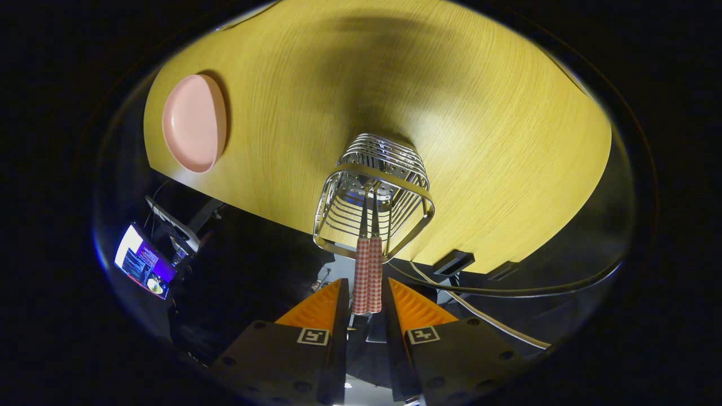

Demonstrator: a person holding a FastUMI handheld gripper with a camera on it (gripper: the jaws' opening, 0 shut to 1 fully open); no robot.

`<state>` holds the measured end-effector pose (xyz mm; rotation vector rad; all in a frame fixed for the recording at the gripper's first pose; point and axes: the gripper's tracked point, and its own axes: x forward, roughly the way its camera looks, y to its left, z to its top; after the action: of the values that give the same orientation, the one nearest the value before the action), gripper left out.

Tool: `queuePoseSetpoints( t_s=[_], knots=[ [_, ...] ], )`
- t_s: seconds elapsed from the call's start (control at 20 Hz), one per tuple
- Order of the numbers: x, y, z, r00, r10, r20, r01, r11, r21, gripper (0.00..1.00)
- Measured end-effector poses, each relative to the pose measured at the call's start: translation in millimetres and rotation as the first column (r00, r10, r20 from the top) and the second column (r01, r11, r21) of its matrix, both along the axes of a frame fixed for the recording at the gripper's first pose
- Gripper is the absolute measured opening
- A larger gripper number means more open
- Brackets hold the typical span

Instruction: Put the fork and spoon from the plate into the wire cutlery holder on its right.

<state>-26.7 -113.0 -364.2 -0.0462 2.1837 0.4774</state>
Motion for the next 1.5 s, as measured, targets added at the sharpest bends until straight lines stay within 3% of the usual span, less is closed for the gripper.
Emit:
queuePoseSetpoints(
  t_s=[0.15,0.3,0.4,0.5,0.75,0.85,1.0,1.1,1.25,1.35,1.5],
  knots=[
    [-3.0,-2.5,13.6,0.992,-0.034,0.119,0.028,0.998,0.053,0.36],
    [-8.7,-3.3,32.8,0.962,-0.106,0.253,0.081,0.991,0.107,0.35],
    [-8.1,0.1,43.9,0.919,-0.177,0.352,0.131,0.98,0.148,0.36],
    [0.1,3.7,58.6,0.849,-0.254,0.464,0.174,0.962,0.209,0.36],
    [24.2,18.7,117.7,0.615,-0.409,0.675,0.232,0.911,0.341,0.4],
    [33.2,24.2,140.8,0.509,-0.443,0.738,0.239,0.896,0.373,0.54],
    [42.2,26.5,165.5,0.357,-0.447,0.82,0.235,0.893,0.385,0.59],
    [48.1,31.0,181.7,0.256,-0.461,0.85,0.237,0.882,0.407,0.91],
    [61.8,24.5,201.1,0.086,-0.436,0.896,0.24,0.882,0.406,0.92],
    [67.2,22.8,218.4,-0.029,-0.4,0.916,0.232,0.889,0.395,0.99],
    [53.6,23.4,245.5,-0.143,-0.348,0.927,0.207,0.905,0.372,1.0]
  ],
)
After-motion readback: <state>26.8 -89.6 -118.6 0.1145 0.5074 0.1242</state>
